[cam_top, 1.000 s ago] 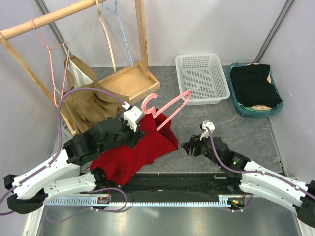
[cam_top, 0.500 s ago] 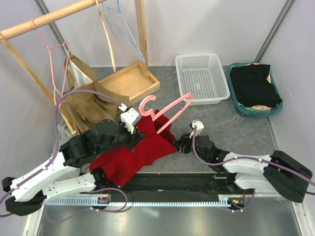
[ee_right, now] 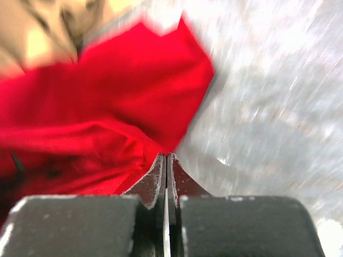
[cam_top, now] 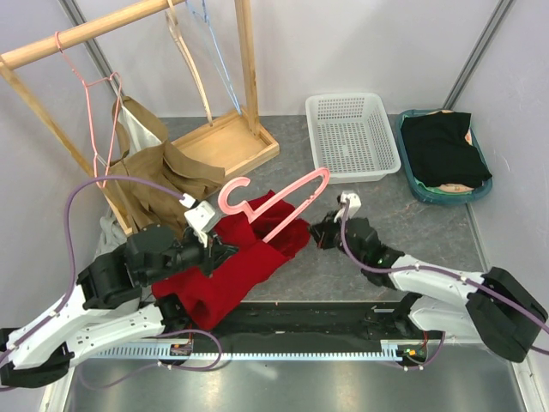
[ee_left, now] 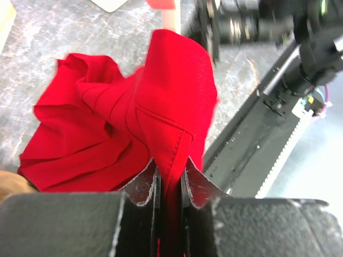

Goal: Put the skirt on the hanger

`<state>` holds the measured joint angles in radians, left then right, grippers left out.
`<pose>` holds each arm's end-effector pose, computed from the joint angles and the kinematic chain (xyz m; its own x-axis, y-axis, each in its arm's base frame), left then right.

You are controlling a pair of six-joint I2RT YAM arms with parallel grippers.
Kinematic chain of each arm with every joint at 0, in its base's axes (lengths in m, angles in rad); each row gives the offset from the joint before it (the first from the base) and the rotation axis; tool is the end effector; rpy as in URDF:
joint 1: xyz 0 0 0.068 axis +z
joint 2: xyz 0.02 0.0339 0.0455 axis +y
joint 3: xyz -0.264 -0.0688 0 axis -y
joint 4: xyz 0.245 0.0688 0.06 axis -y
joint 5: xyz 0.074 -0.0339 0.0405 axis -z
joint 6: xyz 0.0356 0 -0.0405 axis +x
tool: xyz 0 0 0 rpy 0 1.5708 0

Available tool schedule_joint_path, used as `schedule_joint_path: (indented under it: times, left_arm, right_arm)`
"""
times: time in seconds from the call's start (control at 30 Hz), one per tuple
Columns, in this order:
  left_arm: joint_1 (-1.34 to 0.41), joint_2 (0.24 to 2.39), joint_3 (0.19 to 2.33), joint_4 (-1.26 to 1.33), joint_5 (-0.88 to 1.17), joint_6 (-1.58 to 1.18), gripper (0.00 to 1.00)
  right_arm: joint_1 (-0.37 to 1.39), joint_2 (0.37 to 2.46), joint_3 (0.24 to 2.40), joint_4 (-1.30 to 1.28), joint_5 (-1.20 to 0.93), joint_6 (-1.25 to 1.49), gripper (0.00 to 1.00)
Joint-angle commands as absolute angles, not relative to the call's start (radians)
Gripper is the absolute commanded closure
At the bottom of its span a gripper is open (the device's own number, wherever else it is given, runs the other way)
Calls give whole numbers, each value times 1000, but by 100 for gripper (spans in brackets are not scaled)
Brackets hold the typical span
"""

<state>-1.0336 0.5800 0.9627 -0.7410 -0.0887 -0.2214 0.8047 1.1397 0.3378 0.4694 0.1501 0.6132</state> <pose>0.0572 -0.0899 0.3669 -0.3537 0.1664 -0.9205 0.7541 0.6330 -0.1753 0.1608 0.1594 0.1833 -0.5387 0.2608 -0.8011 -0.3723 0.7793 0.5041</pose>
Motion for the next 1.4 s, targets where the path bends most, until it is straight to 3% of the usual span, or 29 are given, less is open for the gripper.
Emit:
schedule_joint_path:
  times: [0.0, 0.2, 0.5, 0.93, 1.13, 1.37]
  left_arm:
    - [-1031, 542, 968, -761, -35, -247, 98]
    - [-1032, 558, 1003, -818, -83, -223, 98]
    - [-1031, 627, 1026, -862, -187, -206, 98]
    - [-1032, 742, 1046, -858, -83, -152, 98]
    - [-1032, 802, 1058, -822, -13, -117, 98]
    - [-1032, 801, 1043, -818, 57, -98, 98]
  right_arm:
    - [665, 1092, 532, 267, 82, 558, 100]
    - [525, 1129, 802, 13, -27, 499, 100]
    - [508, 1065, 963, -170, -51, 502, 100]
    - [508, 968, 1074, -226, 64, 466, 100]
    - [506, 899, 1048, -111, -26, 417, 100]
    - [508, 930, 1071, -249, 319, 396, 100]
